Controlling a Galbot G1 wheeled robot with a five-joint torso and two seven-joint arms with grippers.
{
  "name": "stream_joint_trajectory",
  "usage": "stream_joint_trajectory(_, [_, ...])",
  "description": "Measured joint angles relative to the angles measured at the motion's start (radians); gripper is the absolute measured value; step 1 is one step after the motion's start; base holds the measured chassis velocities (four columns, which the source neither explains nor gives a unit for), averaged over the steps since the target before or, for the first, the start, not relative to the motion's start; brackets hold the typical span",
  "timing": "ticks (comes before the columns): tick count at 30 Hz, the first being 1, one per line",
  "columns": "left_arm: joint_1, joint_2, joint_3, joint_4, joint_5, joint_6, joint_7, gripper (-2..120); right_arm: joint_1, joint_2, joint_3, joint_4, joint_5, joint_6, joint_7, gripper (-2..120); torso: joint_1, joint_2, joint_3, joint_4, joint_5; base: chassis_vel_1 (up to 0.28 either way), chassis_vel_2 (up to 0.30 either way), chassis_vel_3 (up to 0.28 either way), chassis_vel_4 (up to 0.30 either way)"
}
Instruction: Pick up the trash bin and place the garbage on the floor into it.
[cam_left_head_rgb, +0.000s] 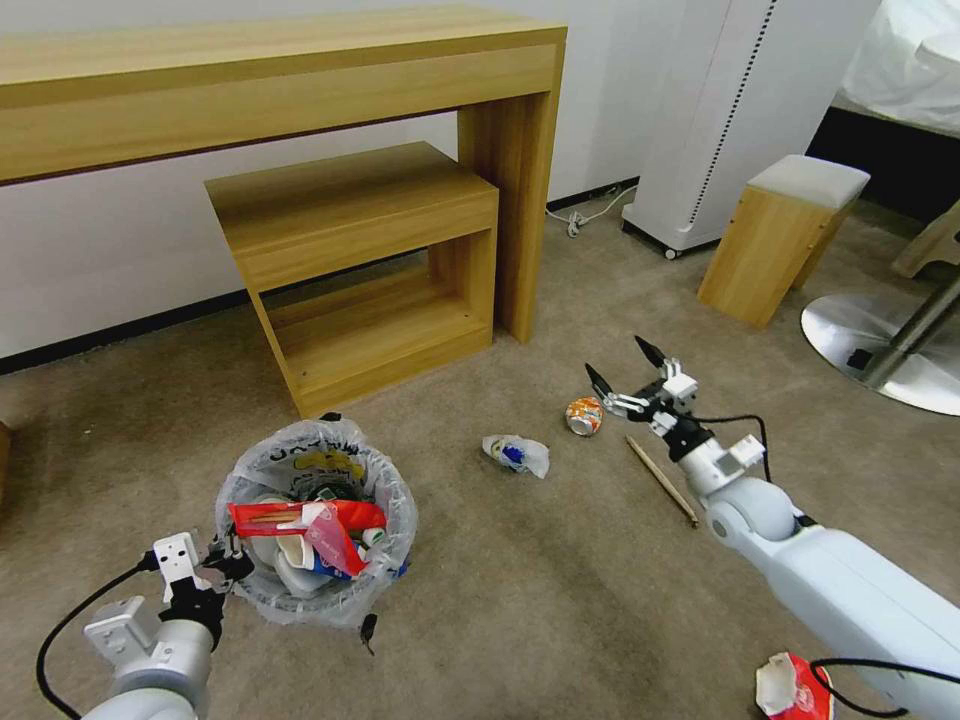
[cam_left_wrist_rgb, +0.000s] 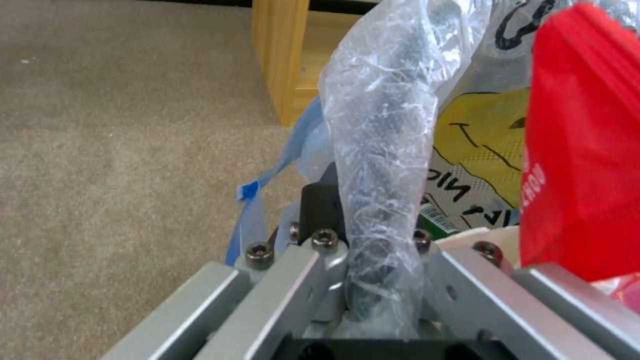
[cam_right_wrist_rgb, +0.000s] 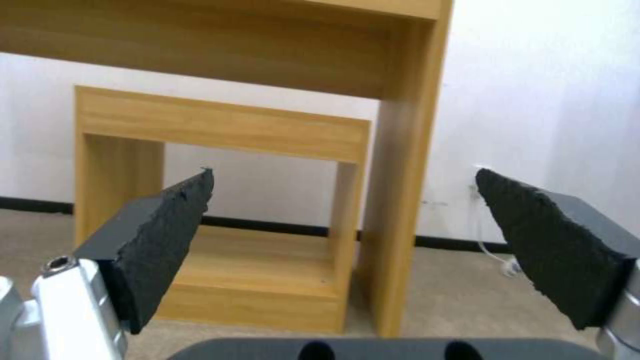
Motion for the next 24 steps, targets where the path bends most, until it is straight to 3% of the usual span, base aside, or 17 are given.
stream_joint_trajectory(12, [0.005, 0.008, 0.005, -0.009, 0.007, -0.001, 0.007, 1, -0.114, -0.002, 0.14, 0.012, -0.05, 0.017, -0.007, 99, 0.0, 0.0, 0.0, -0.0001, -0.0003, 0.0, 0.0, 0.0, 0.0])
stream_joint_trajectory(24, [-0.002, -0.001, 0.014, -0.006, 0.008, -0.002, 0.007, 1, -0.152, 0.018, 0.189, 0.0, -0.084, 0.048, -0.033, 99, 0.0, 0.0, 0.0, 0.0, -0.0003, 0.0, 0.0, 0.0, 0.0])
